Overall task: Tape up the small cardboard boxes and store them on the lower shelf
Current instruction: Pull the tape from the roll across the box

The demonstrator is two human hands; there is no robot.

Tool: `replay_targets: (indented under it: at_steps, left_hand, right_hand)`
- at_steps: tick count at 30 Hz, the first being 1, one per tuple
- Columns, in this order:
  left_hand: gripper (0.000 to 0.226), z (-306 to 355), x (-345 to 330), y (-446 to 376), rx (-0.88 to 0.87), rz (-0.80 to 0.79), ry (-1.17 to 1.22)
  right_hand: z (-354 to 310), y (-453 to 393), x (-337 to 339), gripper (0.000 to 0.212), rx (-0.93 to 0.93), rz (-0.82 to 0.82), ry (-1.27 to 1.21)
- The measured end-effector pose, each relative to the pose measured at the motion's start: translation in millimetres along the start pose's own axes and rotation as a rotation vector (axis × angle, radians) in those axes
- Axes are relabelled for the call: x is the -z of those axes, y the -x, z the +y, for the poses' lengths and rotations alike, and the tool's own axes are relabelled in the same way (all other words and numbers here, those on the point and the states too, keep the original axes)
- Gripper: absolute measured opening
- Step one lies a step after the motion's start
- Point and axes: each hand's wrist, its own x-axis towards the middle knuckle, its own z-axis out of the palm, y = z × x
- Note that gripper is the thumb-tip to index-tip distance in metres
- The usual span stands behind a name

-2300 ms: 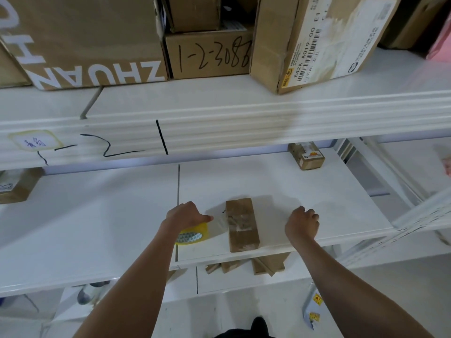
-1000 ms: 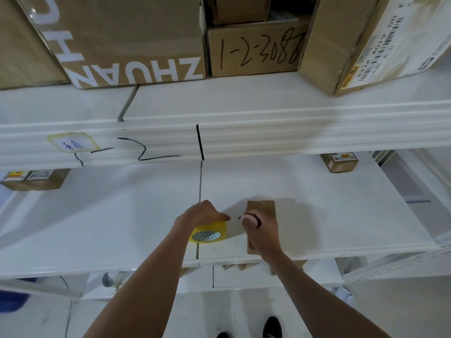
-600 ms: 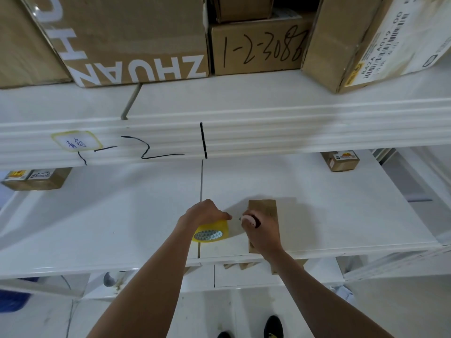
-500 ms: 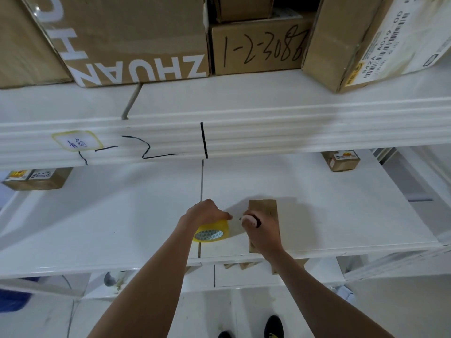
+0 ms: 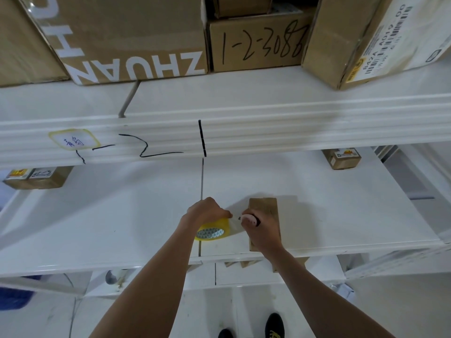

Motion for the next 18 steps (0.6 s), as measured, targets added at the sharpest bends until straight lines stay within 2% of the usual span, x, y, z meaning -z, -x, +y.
replay_targets:
  at_steps: [10, 15, 18]
  left_hand:
    - [0.060, 3, -1, 1, 0.013, 0.028, -0.031]
    - [0.041, 6, 2, 4, -0.157, 0.056, -0.112]
    - [0.028, 11, 7, 5, -0.230, -0.014, -0.155]
  right_hand:
    - [-2, 0, 2, 0.016, -0.031, -0.002, -0.010]
    - [-4, 0, 7, 0.016, -0.115, 0.172, -0.124]
    - [-3, -4, 10, 0.012, -0.171, 0.210, -0.148]
